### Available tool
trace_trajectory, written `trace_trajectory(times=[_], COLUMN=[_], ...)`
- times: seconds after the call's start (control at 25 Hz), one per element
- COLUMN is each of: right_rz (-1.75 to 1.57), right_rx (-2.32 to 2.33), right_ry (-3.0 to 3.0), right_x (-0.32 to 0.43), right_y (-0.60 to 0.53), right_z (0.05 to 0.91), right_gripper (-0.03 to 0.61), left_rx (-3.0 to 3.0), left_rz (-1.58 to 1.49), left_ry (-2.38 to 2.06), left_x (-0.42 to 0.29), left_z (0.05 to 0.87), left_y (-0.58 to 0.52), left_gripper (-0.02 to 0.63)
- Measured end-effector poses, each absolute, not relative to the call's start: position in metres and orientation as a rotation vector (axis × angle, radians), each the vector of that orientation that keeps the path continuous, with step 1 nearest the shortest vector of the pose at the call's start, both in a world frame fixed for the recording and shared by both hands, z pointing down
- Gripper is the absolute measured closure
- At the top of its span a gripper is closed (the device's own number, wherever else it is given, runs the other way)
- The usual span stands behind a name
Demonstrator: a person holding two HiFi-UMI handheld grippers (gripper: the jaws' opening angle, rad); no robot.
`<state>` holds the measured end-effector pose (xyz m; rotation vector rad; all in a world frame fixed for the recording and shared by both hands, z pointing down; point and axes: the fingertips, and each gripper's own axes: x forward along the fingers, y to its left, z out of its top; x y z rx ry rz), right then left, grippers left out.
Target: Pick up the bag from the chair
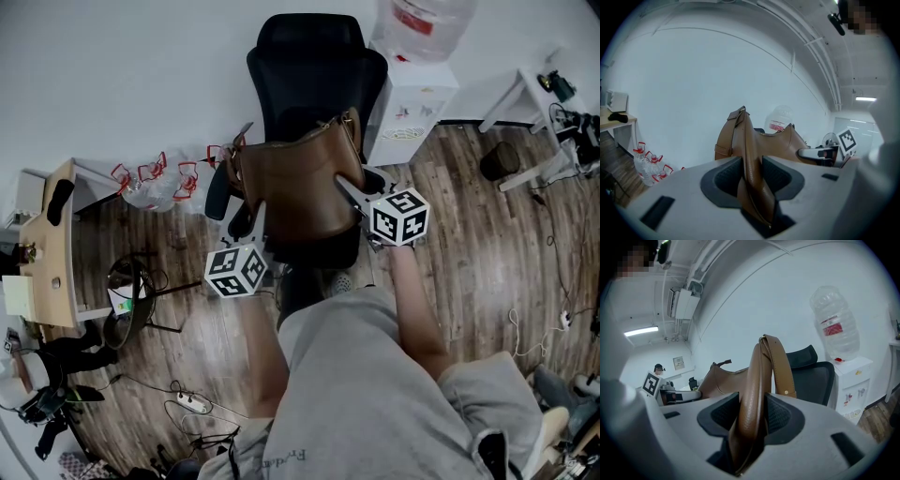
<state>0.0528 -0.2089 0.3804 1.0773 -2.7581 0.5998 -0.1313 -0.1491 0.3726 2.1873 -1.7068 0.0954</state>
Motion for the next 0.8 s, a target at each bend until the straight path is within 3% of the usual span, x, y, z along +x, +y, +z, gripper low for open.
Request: trace_trajectory(times=[0.8], right_rz=[0.561], right_rx=[1.073], right_ry=[-2.76], right_x=[0.0501], right_y=[-0.2088], right_z=[0.3799], right_gripper=[0.413], left_rx=[2.186], left_rz=[0.085], left_ry=[-1.697], left_x=[-0.1344], left_z=[0.3727], left_y=[-0.1506], left_gripper=[0.485])
